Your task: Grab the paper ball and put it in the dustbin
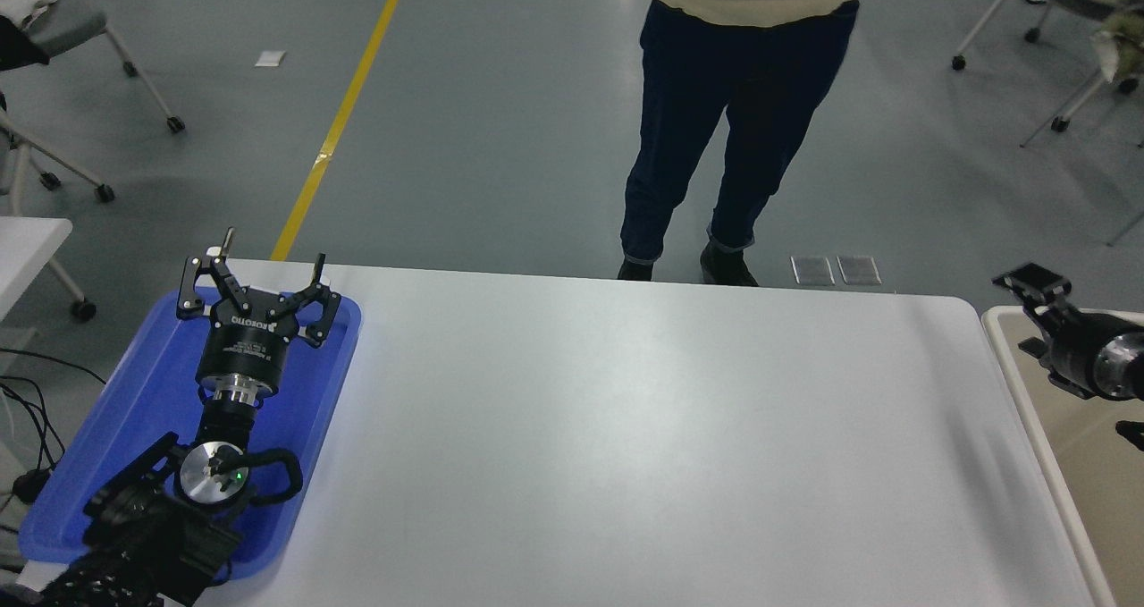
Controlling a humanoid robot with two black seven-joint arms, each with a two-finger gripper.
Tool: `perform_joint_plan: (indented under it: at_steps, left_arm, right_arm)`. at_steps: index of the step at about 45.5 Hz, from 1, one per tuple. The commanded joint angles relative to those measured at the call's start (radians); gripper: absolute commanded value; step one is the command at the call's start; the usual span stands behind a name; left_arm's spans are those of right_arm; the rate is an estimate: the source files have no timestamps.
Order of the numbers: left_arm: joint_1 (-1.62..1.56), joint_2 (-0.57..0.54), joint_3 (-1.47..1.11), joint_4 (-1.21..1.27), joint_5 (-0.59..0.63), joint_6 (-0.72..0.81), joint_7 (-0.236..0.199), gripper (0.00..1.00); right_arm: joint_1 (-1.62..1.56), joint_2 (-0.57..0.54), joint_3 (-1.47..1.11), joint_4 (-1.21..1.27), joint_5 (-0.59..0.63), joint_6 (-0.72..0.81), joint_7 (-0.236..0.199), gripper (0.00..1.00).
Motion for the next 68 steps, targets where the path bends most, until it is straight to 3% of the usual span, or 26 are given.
perform_joint_plan:
  at_steps: [1,8,24,40,68]
  left_arm:
    - [0.0,0.0,0.0,0.0,0.0,0.0,0.0,1.0]
    - [-0.001,0.0,0.0,0.0,0.0,0.0,0.0,1.0]
    - [0.0,0.0,0.0,0.0,0.0,0.0,0.0,1.0]
    - [-0.001,0.0,0.0,0.0,0.0,0.0,0.0,1.0]
    - [0.0,0.0,0.0,0.0,0.0,-0.001,0.0,1.0]
  right_arm:
    - [-0.075,0.061,0.279,0.208,0.288,0.004,0.005,1.0]
    - [-0.081,0.162,0.323,0.206,0.4,0.018,0.012,1.0]
    - [-0.161,0.34,0.366,0.131,0.47,0.246,0.078,1.0]
    - [-0.167,0.529,0.377,-0.154,0.495,0.414,0.078,1.0]
    - [-0.207,0.552,0.375,-0.257,0.504,0.513,0.08,1.0]
